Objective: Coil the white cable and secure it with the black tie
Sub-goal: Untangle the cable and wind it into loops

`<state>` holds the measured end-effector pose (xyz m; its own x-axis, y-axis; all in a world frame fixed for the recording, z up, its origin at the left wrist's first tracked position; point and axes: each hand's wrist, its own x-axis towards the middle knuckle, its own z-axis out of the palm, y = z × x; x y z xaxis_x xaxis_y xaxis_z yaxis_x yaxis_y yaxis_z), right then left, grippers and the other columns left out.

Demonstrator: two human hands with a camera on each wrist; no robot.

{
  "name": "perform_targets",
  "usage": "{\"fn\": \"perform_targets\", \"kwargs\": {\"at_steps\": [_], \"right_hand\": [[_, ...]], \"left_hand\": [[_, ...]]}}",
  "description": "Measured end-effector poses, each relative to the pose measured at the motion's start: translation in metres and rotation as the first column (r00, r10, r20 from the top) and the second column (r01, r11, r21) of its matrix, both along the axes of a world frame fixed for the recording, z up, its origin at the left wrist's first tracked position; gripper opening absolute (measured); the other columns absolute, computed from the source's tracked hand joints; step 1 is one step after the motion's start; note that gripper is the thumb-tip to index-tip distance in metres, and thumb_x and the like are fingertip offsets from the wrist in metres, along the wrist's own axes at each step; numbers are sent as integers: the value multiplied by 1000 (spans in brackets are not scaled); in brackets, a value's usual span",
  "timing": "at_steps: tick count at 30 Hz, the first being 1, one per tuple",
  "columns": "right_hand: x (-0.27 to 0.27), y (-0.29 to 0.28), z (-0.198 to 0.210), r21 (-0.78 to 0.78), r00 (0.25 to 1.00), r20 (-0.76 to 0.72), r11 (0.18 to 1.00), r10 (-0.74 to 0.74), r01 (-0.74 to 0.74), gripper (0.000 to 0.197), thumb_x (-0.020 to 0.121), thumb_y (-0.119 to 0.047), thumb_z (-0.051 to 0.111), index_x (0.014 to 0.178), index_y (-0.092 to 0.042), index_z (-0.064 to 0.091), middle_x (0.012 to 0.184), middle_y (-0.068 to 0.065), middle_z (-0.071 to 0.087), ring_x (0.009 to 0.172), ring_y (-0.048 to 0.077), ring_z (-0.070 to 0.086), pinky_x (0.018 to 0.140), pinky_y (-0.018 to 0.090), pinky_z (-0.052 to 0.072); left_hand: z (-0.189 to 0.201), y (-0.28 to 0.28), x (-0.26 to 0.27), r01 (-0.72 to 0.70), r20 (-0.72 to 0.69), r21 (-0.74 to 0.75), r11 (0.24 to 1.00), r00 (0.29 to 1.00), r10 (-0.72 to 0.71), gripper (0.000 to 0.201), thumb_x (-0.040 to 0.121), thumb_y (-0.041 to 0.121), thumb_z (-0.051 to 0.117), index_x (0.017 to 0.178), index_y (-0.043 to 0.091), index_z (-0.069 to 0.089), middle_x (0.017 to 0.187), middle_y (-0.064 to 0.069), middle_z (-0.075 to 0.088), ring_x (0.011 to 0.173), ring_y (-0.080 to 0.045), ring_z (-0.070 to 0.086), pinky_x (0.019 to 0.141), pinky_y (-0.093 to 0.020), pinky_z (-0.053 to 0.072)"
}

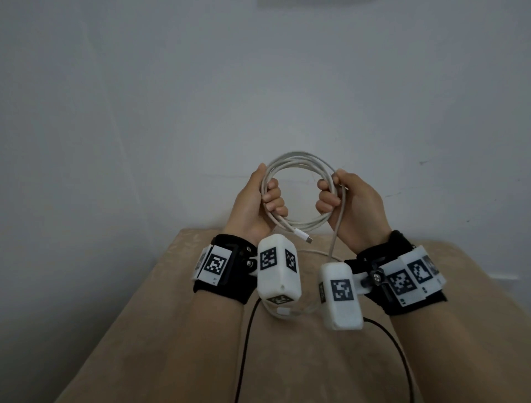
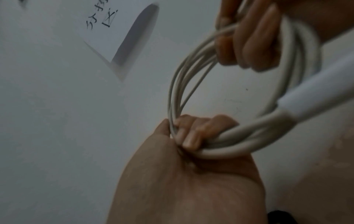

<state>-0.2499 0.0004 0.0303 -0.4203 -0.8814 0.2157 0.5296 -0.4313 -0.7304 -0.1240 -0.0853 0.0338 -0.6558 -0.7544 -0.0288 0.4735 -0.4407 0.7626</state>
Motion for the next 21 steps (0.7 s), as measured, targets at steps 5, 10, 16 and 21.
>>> {"fn": "perform_targets", "kwargs": {"at_steps": [5, 10, 16, 21], "right_hand": [[-4, 1, 0, 73, 990, -134, 997, 42, -32, 27, 95, -11, 37, 68, -12, 41, 68, 8, 48, 40, 8, 30, 39, 19, 30], [-7, 8, 2, 171, 927, -352, 982, 132, -75, 29, 95, -10, 36, 66, -12, 38, 64, 6, 46, 39, 8, 26, 40, 20, 25], [-6, 13, 1, 244, 850, -489, 966, 196, -82, 33, 97, -9, 37, 65, -10, 41, 62, 7, 47, 38, 7, 26, 38, 18, 23], [-6, 15, 1, 269, 819, -536, 961, 203, -63, 30, 97, -10, 40, 68, -11, 42, 63, 7, 47, 38, 8, 25, 41, 19, 19]], "left_hand": [[0, -4, 13, 123, 102, -93, 988, 988, -114, 52, 96, 51, 40, 61, 13, 45, 37, 5, 30, 29, -8, 28, 39, -16, 35], [-1, -5, 24, 281, 293, -236, 930, 933, -207, 61, 91, 63, 36, 64, 10, 50, 35, 5, 30, 28, -9, 28, 44, -22, 36], [0, -1, 24, 429, 488, -355, 831, 843, -227, 59, 78, 69, 46, 66, 11, 54, 36, 7, 27, 27, -6, 22, 39, -21, 21], [1, 7, 19, 395, 565, -426, 814, 819, -101, 51, 77, 62, 58, 57, 19, 39, 42, 9, 22, 33, -6, 15, 38, -19, 14]]}}
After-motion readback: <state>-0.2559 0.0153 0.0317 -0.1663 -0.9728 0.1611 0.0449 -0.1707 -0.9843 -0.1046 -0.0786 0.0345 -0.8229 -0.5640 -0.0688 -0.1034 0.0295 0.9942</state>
